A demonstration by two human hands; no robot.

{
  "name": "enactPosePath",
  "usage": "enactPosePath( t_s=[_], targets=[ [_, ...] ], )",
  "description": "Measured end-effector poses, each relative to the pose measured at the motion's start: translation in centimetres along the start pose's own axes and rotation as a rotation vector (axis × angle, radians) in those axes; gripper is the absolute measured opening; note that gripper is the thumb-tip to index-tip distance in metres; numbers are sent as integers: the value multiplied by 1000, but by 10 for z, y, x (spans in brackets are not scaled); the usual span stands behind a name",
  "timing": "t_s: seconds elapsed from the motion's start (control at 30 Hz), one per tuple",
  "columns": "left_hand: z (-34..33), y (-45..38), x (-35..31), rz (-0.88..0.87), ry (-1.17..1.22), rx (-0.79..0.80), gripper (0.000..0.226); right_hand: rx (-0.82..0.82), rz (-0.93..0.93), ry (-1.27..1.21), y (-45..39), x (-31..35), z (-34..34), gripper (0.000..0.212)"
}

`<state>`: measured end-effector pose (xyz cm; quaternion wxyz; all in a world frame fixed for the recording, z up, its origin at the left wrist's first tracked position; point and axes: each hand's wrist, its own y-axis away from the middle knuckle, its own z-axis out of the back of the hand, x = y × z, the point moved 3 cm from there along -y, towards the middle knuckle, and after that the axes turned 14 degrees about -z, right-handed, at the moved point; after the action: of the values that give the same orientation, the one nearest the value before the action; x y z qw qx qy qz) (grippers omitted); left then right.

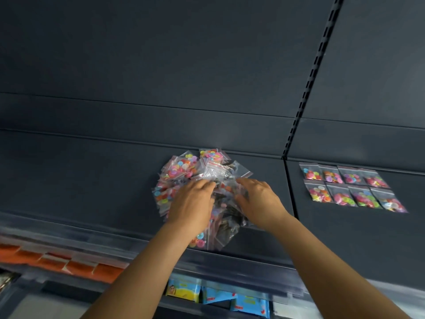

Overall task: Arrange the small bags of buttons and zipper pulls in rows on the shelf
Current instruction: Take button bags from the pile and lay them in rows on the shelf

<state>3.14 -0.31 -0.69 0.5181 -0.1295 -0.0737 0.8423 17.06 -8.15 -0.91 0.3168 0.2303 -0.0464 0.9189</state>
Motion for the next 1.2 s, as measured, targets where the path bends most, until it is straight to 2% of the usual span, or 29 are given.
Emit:
enactPosePath(
  t_s=[0.17,0.37,0.57,0.7,0.87,1.03,1.13,1.2],
  targets=[
    [-4,-3,6,-44,32,-10,47,-11,-169,-9,-23,4,-9,32],
    [-6,-13,12,-28,76,-36,46,-77,-272,-211,-36,-4,-5,17],
    [-3,-24,15,-20,104,-69,39,-185,-203,-344,-33,-3,9,12],
    [4,-36,11,-57,199,-138,47,-272,-27,-381,-27,11,27,15],
    [15,-46,7,-116,321,-268,53,-238,212,-268,-20,37,41,12],
    [22,-37,22,-75,328,-402,18,-154,285,-287,-17,52,39,12],
    [24,-22,31,-32,350,-420,3,-88,200,-343,-18,55,29,8],
    [23,-11,37,37,390,-408,3,-42,150,-341,-17,55,20,10]
  ],
)
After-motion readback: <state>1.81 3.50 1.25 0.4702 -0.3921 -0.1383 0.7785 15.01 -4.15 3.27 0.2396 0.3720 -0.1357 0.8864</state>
